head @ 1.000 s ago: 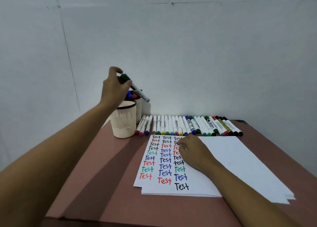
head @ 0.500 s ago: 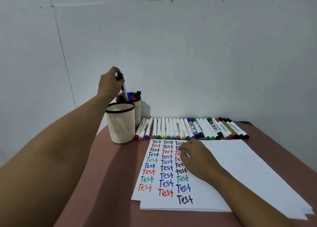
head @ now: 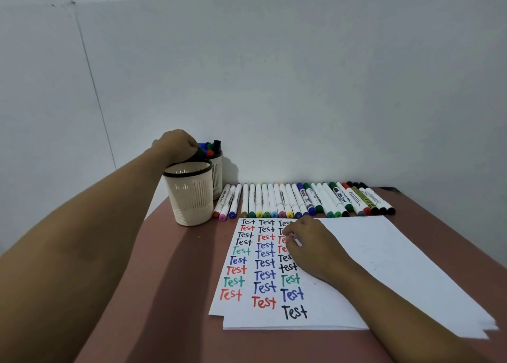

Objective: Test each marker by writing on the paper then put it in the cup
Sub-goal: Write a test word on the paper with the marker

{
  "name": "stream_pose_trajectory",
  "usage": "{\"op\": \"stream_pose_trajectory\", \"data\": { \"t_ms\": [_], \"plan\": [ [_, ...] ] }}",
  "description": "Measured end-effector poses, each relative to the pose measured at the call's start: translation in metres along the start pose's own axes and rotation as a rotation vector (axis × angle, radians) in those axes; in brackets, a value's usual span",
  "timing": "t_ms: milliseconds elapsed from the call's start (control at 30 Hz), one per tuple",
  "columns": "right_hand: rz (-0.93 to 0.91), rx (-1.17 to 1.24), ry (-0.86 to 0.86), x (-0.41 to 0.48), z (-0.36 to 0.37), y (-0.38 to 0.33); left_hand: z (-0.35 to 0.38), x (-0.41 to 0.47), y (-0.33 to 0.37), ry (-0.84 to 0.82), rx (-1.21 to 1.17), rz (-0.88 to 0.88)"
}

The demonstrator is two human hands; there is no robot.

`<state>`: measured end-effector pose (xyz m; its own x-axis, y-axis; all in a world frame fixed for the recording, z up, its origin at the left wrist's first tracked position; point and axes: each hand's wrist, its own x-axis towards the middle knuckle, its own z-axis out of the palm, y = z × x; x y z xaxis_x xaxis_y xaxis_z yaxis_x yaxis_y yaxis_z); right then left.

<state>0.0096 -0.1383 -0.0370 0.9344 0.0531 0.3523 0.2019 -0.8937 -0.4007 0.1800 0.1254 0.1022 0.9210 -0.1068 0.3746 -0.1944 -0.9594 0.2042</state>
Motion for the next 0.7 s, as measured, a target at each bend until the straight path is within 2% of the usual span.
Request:
{"op": "stream_pose_trajectory", "data": {
  "t_ms": [133, 233, 300, 400, 600, 700],
  "plan": [
    [-0.003, 0.002, -0.005, -0.001, -0.001, -0.001, -0.004, -0.008, 0.01, 0.066, -0.044, 0.067],
    [-0.005, 0.006, -0.013, -0.002, -0.003, -0.001, -0.003, -0.037, 0.04, 0.244, -0.203, 0.205],
    [-0.001, 0.01, -0.016, -0.003, -0.004, -0.002, 0.004, -0.068, 0.061, 0.29, -0.284, 0.317],
    [0.005, 0.016, -0.022, -0.004, -0.007, -0.005, 0.03, -0.11, 0.078, 0.203, -0.34, 0.397],
    [0.021, 0.043, -0.005, -0.005, -0.011, -0.007, 0.089, -0.15, 0.081, -0.155, -0.318, 0.292],
    [0.027, 0.092, -0.019, -0.008, -0.015, -0.008, 0.095, -0.154, 0.077, -0.224, -0.305, 0.292]
  ]
}}
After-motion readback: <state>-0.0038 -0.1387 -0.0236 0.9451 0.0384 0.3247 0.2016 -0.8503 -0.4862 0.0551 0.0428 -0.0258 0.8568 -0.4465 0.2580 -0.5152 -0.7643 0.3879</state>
